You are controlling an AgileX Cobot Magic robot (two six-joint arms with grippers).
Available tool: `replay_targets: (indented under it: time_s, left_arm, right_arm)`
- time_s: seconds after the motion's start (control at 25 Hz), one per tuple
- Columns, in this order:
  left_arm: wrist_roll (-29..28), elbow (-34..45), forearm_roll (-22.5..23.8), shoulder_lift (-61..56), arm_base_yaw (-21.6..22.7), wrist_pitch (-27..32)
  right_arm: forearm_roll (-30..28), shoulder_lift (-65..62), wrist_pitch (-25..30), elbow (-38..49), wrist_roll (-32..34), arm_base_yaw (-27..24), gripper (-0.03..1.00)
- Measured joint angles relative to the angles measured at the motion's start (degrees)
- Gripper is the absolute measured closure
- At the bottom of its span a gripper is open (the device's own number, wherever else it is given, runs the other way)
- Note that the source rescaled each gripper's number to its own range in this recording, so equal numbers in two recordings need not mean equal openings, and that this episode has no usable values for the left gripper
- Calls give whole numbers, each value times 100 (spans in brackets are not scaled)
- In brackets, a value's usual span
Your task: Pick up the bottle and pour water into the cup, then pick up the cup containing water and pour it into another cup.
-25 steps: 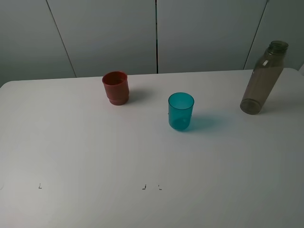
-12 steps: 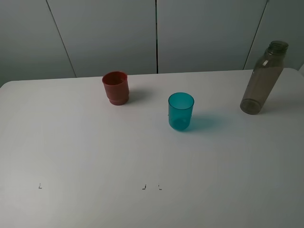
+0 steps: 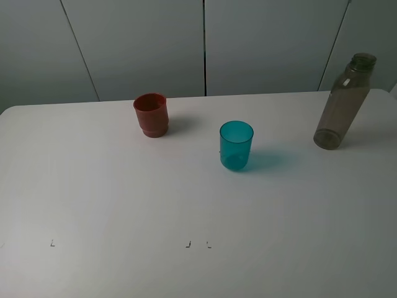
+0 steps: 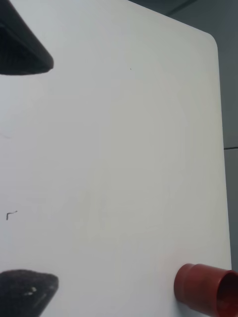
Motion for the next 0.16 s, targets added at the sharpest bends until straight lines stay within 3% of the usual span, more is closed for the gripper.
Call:
replay_targets:
  time_s: [0.16]
  left_arm:
    - [0, 0, 0, 0, 0, 0]
  right_arm:
    - [0, 0, 0, 0, 0, 0, -1]
